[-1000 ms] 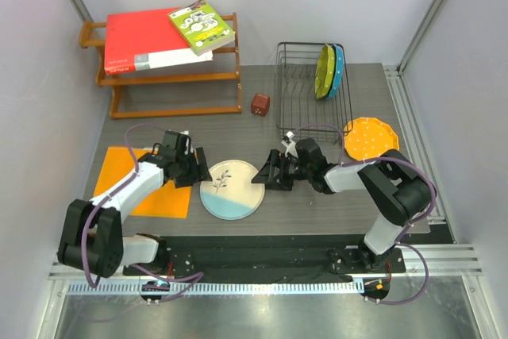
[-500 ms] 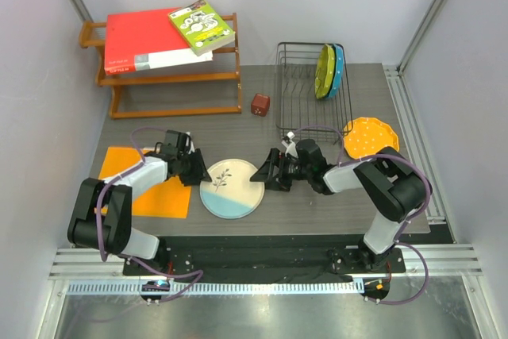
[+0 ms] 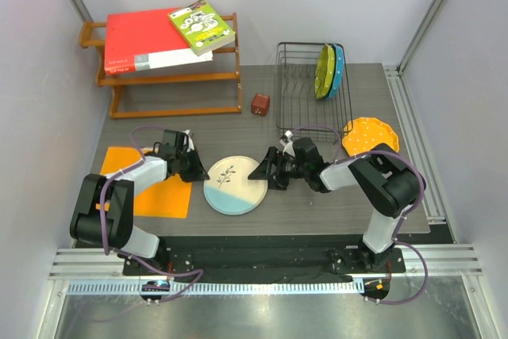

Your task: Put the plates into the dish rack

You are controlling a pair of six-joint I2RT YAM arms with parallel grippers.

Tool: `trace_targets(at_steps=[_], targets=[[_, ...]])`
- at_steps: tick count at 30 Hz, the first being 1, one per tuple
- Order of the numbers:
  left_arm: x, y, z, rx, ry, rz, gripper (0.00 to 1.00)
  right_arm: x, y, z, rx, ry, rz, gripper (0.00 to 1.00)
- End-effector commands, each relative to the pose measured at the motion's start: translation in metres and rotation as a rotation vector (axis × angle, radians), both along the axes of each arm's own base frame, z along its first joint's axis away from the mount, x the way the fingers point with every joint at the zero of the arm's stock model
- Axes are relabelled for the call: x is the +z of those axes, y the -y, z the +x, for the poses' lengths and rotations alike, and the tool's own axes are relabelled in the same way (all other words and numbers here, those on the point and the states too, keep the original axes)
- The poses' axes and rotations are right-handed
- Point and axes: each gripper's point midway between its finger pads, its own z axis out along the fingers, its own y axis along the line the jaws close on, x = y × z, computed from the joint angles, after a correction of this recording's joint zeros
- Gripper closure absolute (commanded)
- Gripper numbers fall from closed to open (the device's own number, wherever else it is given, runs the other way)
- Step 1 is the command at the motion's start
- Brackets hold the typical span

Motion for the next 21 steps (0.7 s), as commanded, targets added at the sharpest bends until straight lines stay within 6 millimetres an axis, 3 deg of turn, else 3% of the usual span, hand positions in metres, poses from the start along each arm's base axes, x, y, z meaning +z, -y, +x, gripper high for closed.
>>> trace_targets(at_steps=[1, 8, 11, 13, 15, 21], targets=[[-0.021, 0.039, -0.037, -0.106, -0.158, -0.164, 1.00, -0.046, -0.001, -0.018, -0.015, -0.095, -0.140, 0.21], [-0.024, 0.037, -0.034, -0.101, -0.154, -0.147, 1.00, -0.045, 0.001, -0.020, -0.004, -0.080, -0.158, 0.36], [-0.026, 0.036, -0.033, -0.091, -0.159, -0.140, 0.99, -0.044, 0.004, -0.024, 0.011, -0.069, -0.161, 0.48], [-0.027, 0.033, -0.033, -0.087, -0.164, -0.123, 0.92, -0.038, 0.006, -0.024, 0.017, -0.055, -0.166, 0.62], [-0.027, 0.030, -0.030, -0.082, -0.157, -0.098, 0.89, -0.031, 0.008, -0.025, 0.041, -0.033, -0.181, 0.69], [-0.027, 0.025, -0.025, -0.077, -0.130, -0.076, 0.87, -0.014, 0.012, -0.029, 0.114, -0.003, -0.181, 0.52]])
